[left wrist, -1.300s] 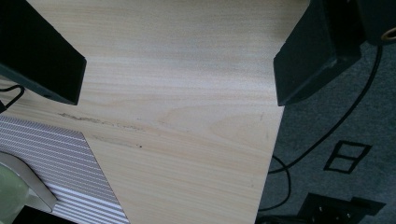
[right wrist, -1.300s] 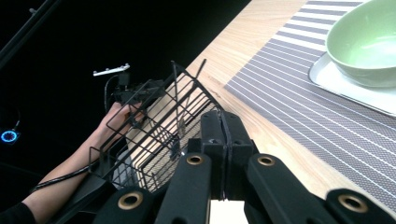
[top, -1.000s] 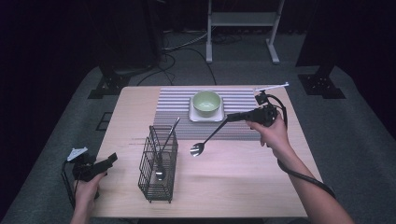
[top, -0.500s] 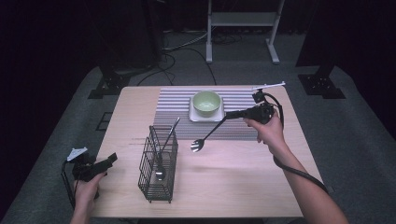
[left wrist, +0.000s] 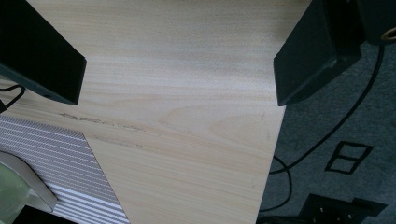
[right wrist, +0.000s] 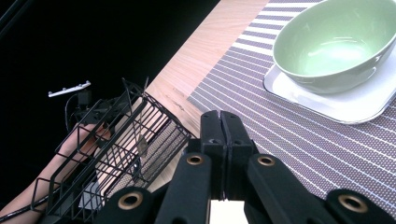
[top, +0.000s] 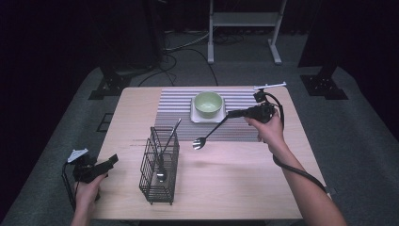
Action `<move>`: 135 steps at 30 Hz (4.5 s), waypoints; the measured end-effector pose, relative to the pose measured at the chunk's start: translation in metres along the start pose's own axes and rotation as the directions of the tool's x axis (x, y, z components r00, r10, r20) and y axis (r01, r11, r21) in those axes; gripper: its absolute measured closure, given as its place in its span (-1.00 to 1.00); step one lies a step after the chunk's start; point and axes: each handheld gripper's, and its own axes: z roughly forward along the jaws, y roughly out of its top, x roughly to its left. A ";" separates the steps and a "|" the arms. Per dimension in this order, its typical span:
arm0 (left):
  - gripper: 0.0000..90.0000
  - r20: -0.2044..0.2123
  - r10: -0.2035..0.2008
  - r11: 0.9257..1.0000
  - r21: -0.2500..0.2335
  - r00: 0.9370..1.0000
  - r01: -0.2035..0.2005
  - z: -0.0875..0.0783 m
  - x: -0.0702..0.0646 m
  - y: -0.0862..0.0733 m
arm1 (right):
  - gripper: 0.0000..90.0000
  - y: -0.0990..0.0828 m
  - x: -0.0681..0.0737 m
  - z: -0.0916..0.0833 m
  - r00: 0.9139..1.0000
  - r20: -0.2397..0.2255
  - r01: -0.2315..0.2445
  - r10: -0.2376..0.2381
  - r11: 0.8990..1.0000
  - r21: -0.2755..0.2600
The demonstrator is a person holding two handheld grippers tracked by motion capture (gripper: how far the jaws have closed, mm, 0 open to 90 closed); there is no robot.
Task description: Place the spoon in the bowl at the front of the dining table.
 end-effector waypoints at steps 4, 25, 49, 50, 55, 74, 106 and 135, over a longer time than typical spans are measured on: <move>-0.97 -0.001 -0.002 1.000 0.000 1.000 0.002 0.000 0.000 0.000 | 0.98 0.001 -0.003 0.002 1.000 0.004 -0.011 0.011 1.000 -0.004; -0.97 0.000 -0.003 1.000 -0.003 1.000 0.003 0.000 0.000 0.000 | 0.98 0.008 -0.016 0.004 0.999 0.041 -0.029 0.030 0.999 -0.032; -0.97 0.002 -0.009 1.000 -0.001 1.000 0.009 0.000 0.001 0.000 | 0.98 0.022 -0.033 -0.001 0.994 0.082 -0.065 0.072 0.994 -0.093; -0.97 0.002 -0.009 1.000 0.000 1.000 0.009 0.000 0.001 0.000 | 0.98 0.023 -0.034 -0.002 0.994 0.082 -0.067 0.075 0.993 -0.095; -0.97 0.002 -0.009 1.000 0.001 1.000 0.009 0.000 0.002 0.000 | 0.98 0.026 -0.036 -0.002 0.993 0.088 -0.070 0.080 0.992 -0.105; -0.97 0.018 -0.012 1.000 0.006 1.000 0.011 0.007 -0.001 0.003 | 0.98 0.041 -0.038 -0.007 0.988 0.120 -0.076 0.093 0.987 -0.143; -0.97 0.039 -0.023 1.000 0.012 0.999 0.022 0.014 -0.004 0.004 | 0.98 0.070 -0.054 -0.007 0.971 0.193 -0.101 0.143 0.972 -0.213; -0.97 0.031 -0.035 0.999 0.006 0.999 0.035 0.010 0.002 0.003 | 0.98 0.073 -0.081 0.019 0.937 0.285 -0.145 0.204 0.966 -0.213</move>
